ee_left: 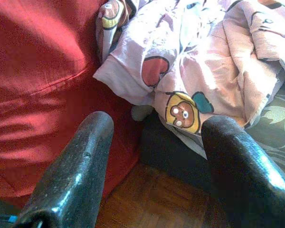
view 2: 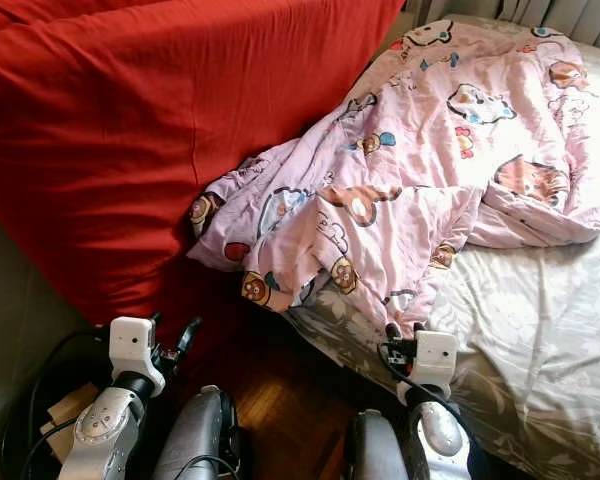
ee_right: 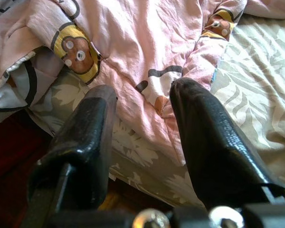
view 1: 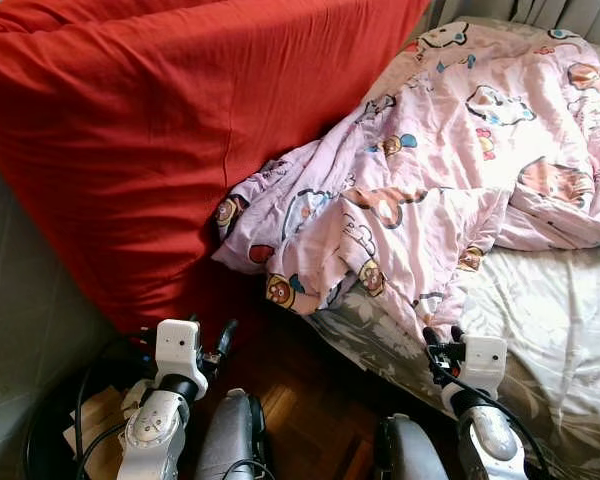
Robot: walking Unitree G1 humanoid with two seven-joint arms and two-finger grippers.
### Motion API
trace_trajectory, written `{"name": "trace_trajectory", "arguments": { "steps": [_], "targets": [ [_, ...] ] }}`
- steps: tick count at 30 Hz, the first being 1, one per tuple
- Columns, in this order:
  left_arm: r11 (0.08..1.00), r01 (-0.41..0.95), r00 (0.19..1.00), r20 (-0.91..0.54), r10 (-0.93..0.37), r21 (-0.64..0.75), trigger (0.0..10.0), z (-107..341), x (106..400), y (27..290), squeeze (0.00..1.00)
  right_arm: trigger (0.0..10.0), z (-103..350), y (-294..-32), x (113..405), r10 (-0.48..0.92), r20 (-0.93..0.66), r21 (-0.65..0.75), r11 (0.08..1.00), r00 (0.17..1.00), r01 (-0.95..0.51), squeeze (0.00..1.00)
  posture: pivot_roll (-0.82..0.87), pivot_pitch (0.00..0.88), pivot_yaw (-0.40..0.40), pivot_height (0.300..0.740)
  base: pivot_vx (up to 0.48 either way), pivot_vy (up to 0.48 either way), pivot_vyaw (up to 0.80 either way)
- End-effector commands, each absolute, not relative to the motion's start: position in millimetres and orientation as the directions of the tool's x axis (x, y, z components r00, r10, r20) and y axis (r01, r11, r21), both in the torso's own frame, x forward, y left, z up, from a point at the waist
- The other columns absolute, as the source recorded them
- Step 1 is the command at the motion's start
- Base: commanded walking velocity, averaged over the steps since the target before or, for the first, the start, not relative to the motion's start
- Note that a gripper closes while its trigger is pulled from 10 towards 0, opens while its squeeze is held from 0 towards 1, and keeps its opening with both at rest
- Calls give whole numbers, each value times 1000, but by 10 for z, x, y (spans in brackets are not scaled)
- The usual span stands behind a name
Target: Clean up the room
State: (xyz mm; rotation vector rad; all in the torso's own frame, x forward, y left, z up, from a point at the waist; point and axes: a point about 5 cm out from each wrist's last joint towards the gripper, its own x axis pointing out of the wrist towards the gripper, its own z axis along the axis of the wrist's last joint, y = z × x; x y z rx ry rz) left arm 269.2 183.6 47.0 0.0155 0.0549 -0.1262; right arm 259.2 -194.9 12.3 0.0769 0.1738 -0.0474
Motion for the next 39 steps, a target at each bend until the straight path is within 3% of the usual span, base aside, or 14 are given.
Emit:
{"name": "trace_trajectory", "arguments": {
  "steps": [1, 10, 39],
  "targets": [
    [993, 118, 989, -90, -117, 8, 10000, 413, 2651, 1873, 0, 10000, 64, -1935, 2548, -40, -198, 82, 995, 979, 57, 0, 15, 205, 25, 611, 0, 0, 0],
    [992, 122, 988, -90, -122, 3, 10000, 415, 2655, 1860, 0, 10000, 67, -1899, 2562, -26, -197, 88, 995, 980, 44, 0, 14, 211, 25, 611, 0, 0, 0],
    [991, 130, 987, -97, -130, -4, 10000, 413, 2672, 1828, 0, 10000, 50, -1850, 2592, -36, -209, 139, 988, 977, 66, 0, 13, 228, 32, 611, 281, 0, 0]
  ]
}}
